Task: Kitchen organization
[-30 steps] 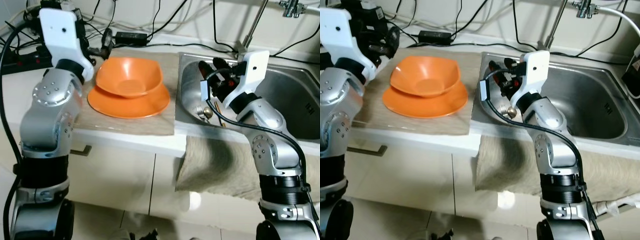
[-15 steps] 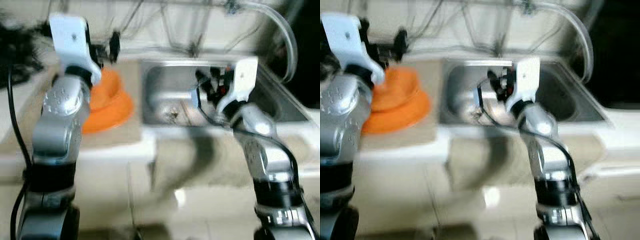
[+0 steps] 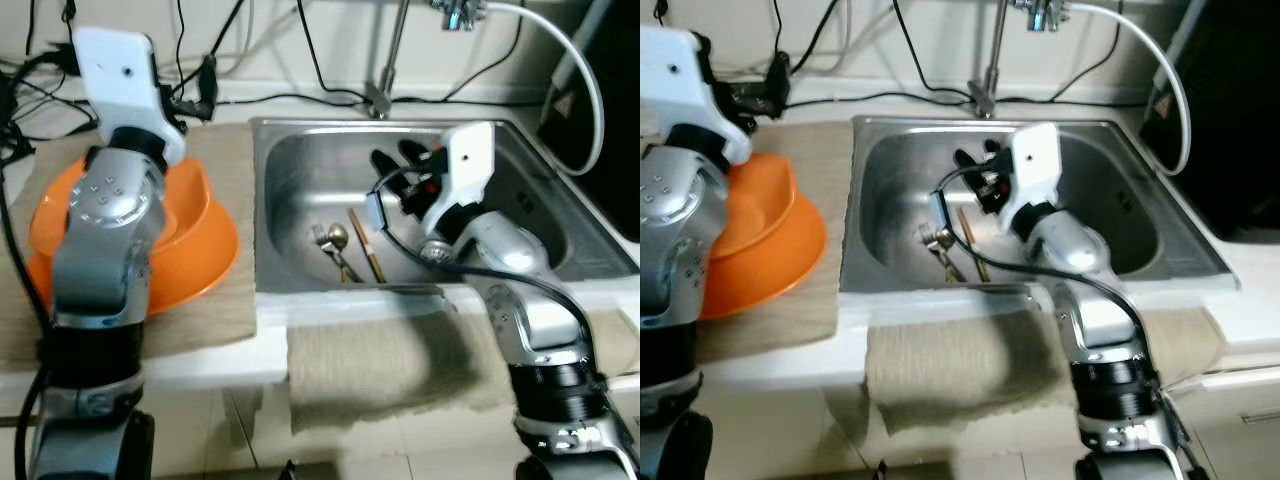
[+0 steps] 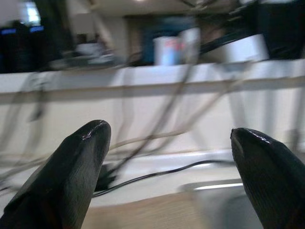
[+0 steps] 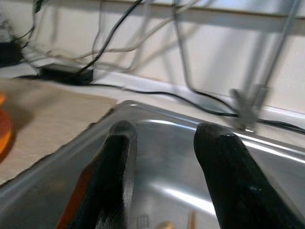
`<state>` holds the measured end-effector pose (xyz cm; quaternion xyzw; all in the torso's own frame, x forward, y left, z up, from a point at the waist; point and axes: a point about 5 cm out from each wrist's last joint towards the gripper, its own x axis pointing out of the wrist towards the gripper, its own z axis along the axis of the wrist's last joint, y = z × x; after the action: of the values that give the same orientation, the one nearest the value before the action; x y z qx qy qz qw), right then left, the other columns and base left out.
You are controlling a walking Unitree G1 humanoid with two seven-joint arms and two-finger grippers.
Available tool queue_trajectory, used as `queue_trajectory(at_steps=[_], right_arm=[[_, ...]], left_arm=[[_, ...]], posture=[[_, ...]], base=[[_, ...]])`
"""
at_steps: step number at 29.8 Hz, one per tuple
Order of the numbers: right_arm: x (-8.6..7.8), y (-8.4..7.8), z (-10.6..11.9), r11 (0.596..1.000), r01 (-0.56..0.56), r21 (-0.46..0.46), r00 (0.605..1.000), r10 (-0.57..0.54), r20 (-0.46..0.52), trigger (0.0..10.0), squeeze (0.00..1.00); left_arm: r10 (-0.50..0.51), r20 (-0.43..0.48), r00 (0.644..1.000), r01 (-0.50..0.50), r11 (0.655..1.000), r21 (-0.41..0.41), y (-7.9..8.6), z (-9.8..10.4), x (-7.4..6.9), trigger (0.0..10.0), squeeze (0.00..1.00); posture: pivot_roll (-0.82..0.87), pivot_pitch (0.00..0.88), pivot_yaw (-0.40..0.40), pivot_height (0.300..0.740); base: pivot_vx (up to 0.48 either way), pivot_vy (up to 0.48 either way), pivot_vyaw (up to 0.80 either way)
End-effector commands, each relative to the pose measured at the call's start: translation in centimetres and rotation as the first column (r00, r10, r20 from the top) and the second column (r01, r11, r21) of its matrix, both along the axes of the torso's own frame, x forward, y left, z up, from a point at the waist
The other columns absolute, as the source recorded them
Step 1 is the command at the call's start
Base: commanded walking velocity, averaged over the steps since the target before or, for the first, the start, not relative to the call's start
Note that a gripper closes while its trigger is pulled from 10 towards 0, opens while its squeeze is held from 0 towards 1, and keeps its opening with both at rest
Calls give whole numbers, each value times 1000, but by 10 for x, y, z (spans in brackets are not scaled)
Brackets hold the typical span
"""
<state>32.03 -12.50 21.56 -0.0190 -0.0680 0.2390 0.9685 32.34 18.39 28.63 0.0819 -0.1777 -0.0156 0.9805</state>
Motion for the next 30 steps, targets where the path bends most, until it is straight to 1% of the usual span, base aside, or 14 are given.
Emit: queue_trajectory(at_steps=[1,3,7,11,15,16,17,18,21,25,27,28,29,30], right_arm=[[-5,8,0,998,-61,9,998,61,-7,10000,0],[-7,9,-1,997,-82,6,997,82,-9,10000,0],[-8,10,-1,995,-97,4,995,97,-10,10000,0],[-9,11,-2,993,-120,10,993,121,-18,10000,0],[-11,10,-4,987,-157,21,987,157,-37,10000,0],[-12,10,-5,984,-178,14,983,178,-43,10000,0],[-12,10,-5,984,-178,14,983,178,-43,10000,0],[-14,8,-6,979,-205,9,977,205,-51,10000,0],[-18,6,-8,967,-255,9,965,255,-67,10000,0],[-21,3,-12,955,-295,-18,951,292,-98,10000,0],[-23,3,-14,949,-314,-31,945,310,-109,10000,0],[-24,3,-15,943,-330,-37,939,324,-117,10000,0],[-24,3,-15,943,-330,-37,939,324,-117,10000,0],[-24,4,-15,942,-334,-37,937,328,-119,10000,0]], left_arm=[[43,2,999,-42,999,-19,17,4,-3,10000,0],[14,7,1000,-14,1000,-21,25,10,-7,10000,0],[-19,6,1000,19,1000,8,29,14,-10,10000,0],[-145,-32,989,147,988,51,30,21,-17,10000,0],[-162,-208,965,187,977,105,45,8,-19,10000,0],[-104,-280,954,140,984,111,60,0,-18,10000,459],[-104,-280,954,140,984,111,60,0,-18,10000,459],[-59,-355,933,93,993,78,75,-8,-18,10000,1000],[-136,-439,888,151,989,-1,84,-16,-25,10000,1000],[-130,-523,843,130,991,-37,104,-30,-31,10000,1000],[-87,-535,841,54,996,-77,118,-34,-31,10000,1000],[-56,-533,845,-20,991,-135,130,-37,-31,10000,1000],[-56,-533,845,-20,991,-135,130,-37,-31,10000,1000],[-62,-522,850,-30,986,-166,132,-38,-31,10000,1000]], posture=[[-7,0,-51,740],[-5,0,-54,740],[-4,0,-56,740],[-3,0,-57,740],[2,0,-59,740],[1,0,-59,740],[1,0,-59,740],[1,0,-58,740],[1,0,-58,740],[-1,0,-58,740],[-2,0,-59,740],[-2,0,-61,740],[-2,0,-61,740],[-2,0,-61,740]], base=[[0,0,0],[0,0,0],[0,0,0],[0,0,0],[0,0,0],[0,0,0],[0,0,0],[0,0,0],[0,0,0],[0,0,0],[0,0,0],[0,0,0],[0,0,0],[0,0,0]])
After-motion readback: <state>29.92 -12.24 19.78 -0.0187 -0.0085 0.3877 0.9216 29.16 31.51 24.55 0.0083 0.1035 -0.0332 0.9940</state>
